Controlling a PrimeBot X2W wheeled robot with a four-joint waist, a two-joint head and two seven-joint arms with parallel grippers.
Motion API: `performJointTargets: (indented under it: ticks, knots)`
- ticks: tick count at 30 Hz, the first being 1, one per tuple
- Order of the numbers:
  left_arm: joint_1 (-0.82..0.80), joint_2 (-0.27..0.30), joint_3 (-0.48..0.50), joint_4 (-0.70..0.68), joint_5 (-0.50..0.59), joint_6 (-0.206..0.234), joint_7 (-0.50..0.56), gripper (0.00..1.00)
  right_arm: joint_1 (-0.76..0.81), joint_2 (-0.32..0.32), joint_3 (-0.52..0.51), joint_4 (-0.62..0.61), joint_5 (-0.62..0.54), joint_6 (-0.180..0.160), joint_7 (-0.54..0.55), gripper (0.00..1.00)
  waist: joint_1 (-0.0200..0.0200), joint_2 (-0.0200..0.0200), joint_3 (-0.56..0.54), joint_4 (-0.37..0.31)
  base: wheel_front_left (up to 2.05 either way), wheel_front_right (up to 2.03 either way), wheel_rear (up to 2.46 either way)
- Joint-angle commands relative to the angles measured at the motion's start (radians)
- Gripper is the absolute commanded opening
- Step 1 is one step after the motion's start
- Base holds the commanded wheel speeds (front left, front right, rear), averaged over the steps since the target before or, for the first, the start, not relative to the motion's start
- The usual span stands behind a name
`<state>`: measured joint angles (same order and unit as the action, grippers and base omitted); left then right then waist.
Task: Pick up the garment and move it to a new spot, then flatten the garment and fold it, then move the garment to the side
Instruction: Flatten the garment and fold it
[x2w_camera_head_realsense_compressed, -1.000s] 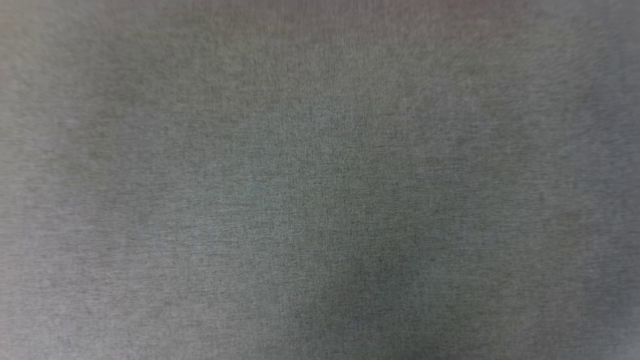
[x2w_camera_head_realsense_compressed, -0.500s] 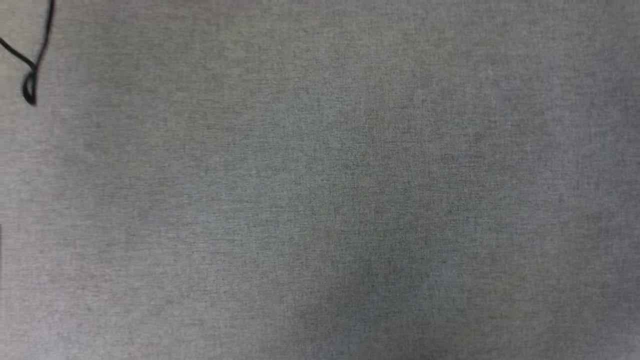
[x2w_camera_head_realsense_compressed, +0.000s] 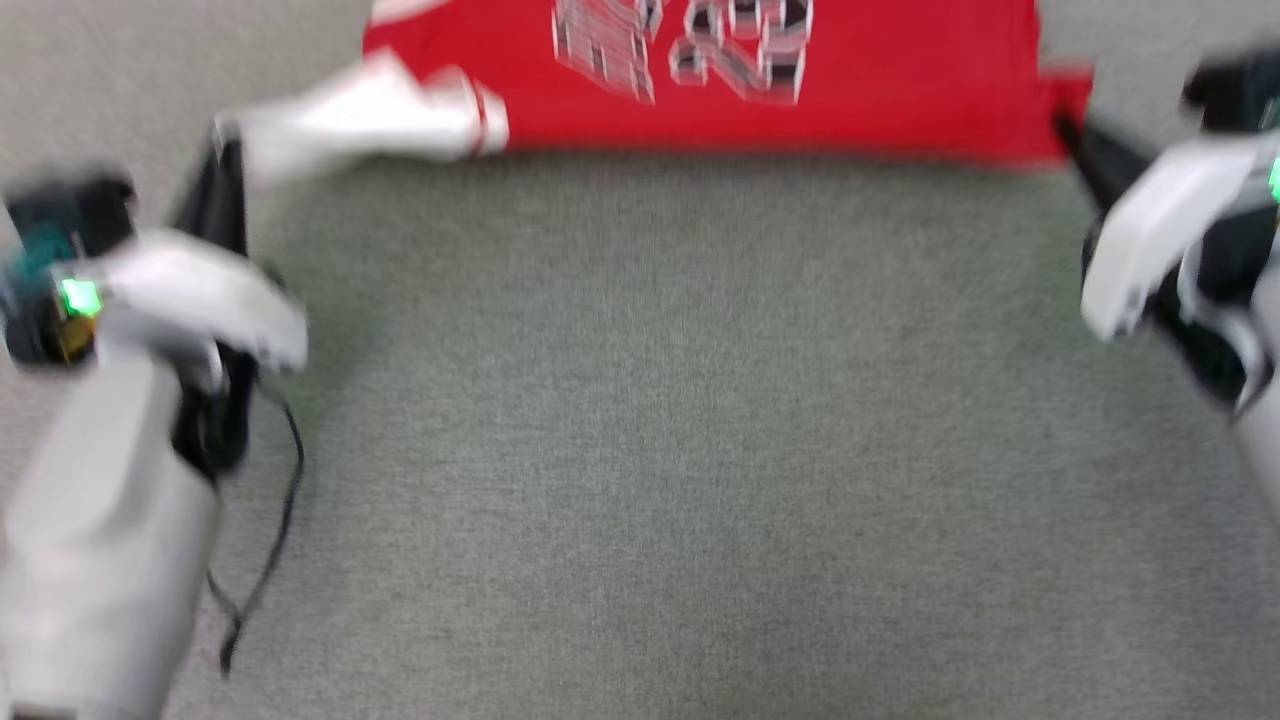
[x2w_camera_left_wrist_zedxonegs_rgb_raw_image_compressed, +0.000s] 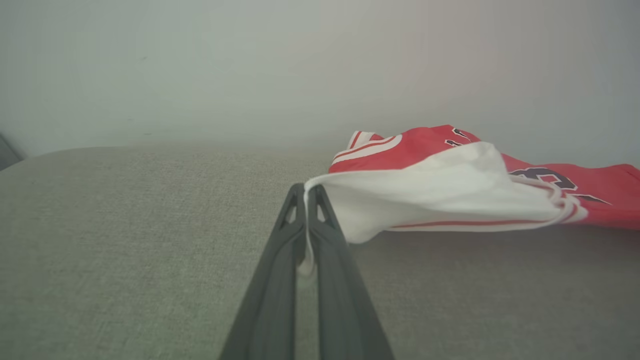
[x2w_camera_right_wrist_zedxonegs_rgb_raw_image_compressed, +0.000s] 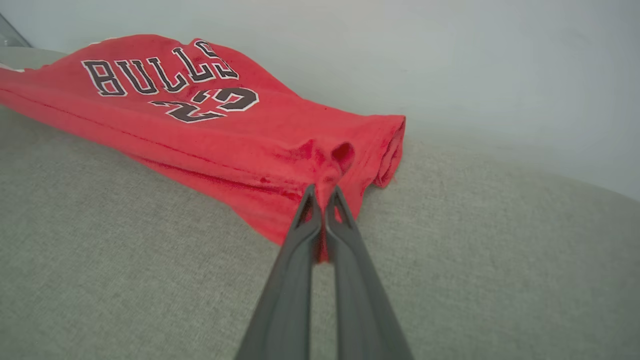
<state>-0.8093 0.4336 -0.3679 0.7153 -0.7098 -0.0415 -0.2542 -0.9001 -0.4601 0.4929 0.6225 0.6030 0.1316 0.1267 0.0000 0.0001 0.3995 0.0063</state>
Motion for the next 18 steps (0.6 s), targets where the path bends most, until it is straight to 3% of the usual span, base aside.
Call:
performJointTargets:
  ticks: [1,7,13,14,18]
  knots:
    - [0.072,0.017,0.011,-0.03,-0.014,0.021,-0.005,0.0,0.066,-0.015,-0.006,-0.011,0.003,-0.002,-0.01,0.0,0.0,-0.0001,-0.094,-0.001,0.0,0.0,0.0]
    - [0.374,0.069,0.014,-0.203,-0.055,0.098,0.076,0.0,0.326,-0.025,-0.046,-0.059,0.02,-0.002,0.006,0.0,0.0,-0.0001,-0.217,0.003,0.0,0.0,0.0]
    - [0.658,0.128,0.043,-0.471,-0.096,0.232,0.161,0.0,0.564,-0.019,-0.116,-0.164,0.015,-0.002,0.06,0.0,0.0,-0.0001,-0.308,-0.004,0.0,0.0,0.0]
    - [0.658,0.128,0.043,-0.471,-0.096,0.232,0.161,0.0,0.564,-0.019,-0.116,-0.164,0.015,-0.002,0.06,0.0,0.0,-0.0001,-0.308,-0.004,0.0,0.0,0.0]
    - [0.847,0.157,0.084,-0.653,-0.135,0.339,0.202,0.0,0.722,-0.003,-0.188,-0.263,-0.02,-0.002,0.097,0.0,0.0,-0.0001,-0.36,-0.011,0.0,0.0,0.0]
